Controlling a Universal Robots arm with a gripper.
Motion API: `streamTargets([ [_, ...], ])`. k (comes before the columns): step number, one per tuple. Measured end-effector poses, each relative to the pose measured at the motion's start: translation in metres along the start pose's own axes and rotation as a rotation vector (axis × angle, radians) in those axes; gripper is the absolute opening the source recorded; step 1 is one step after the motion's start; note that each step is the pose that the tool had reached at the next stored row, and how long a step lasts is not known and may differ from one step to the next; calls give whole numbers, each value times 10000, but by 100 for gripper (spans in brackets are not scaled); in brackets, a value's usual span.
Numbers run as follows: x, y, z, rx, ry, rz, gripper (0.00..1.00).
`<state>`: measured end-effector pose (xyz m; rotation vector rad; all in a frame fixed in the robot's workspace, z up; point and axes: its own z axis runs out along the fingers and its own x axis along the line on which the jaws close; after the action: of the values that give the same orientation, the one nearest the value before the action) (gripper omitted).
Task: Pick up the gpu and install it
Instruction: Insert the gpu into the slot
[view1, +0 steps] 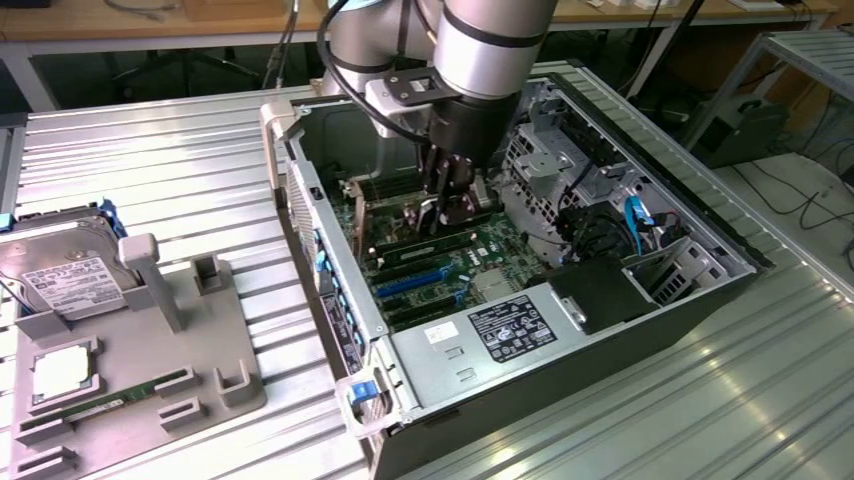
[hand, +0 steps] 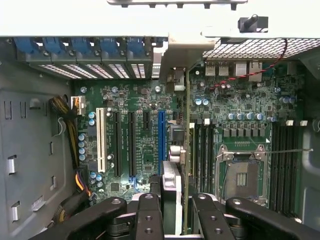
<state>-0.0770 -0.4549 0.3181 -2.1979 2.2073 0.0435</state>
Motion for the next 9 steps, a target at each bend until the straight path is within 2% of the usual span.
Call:
streamTargets([
  [9, 22, 33, 107, 1, -2, 0, 28],
])
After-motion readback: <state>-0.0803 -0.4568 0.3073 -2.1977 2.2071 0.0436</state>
